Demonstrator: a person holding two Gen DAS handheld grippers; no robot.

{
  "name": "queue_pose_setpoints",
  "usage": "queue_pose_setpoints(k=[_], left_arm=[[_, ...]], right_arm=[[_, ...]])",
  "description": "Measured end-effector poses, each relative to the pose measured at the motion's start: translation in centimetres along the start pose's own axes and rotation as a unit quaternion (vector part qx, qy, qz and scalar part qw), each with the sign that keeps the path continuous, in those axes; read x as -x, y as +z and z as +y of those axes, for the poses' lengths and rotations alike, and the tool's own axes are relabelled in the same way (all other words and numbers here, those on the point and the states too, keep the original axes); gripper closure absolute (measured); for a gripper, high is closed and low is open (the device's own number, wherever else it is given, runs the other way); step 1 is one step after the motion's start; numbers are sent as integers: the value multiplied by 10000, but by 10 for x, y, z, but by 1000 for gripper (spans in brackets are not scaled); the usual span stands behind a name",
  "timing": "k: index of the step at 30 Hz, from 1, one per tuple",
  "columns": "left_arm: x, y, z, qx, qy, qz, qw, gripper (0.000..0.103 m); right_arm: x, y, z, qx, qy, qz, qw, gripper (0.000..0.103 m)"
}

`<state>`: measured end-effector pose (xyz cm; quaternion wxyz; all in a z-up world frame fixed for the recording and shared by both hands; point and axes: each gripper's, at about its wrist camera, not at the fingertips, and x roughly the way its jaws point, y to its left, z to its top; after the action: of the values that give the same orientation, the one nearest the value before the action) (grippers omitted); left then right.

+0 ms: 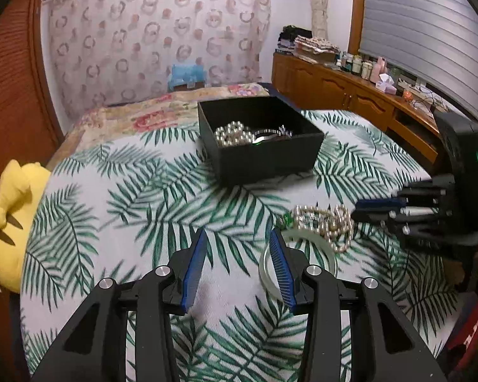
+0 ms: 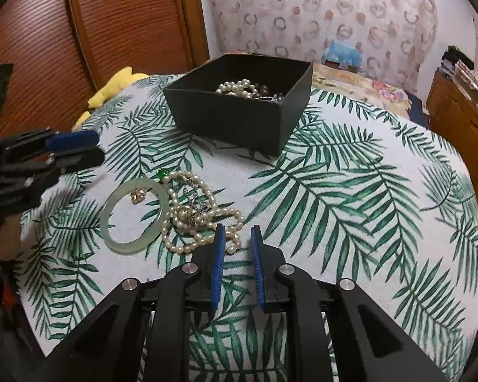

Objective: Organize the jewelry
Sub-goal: 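Move both tools back toward the jade bangle and remaining pearls, then grasp the jade bangle with the left tool while the right tool grasps the pearl strand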

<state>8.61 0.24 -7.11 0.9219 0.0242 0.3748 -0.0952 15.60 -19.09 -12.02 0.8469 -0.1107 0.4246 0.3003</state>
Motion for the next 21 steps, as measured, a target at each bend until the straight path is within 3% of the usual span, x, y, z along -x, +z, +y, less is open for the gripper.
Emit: queue_pose_setpoints(k=[6, 10, 12, 15, 21], left_arm=[[-7, -9, -5, -6, -117, 141, 9998, 62], [-10, -12, -9, -27, -201, 220, 9996, 55], [-11, -13, -14, -84, -258, 251, 9993, 55], [-13, -14, -20, -133, -308, 276, 9991, 50], [-19, -15, -29, -239, -339, 384, 9984, 36]], right_arm=[[-7, 8, 0, 107, -235, 135, 9996, 85], [-8, 8, 6, 328, -370, 152, 9987, 85], [-7, 8, 5, 315, -312, 141, 9989, 98], [-5, 6, 3, 312, -309, 98, 9990, 98], [20, 3, -4, 119, -426, -401, 9982, 98]])
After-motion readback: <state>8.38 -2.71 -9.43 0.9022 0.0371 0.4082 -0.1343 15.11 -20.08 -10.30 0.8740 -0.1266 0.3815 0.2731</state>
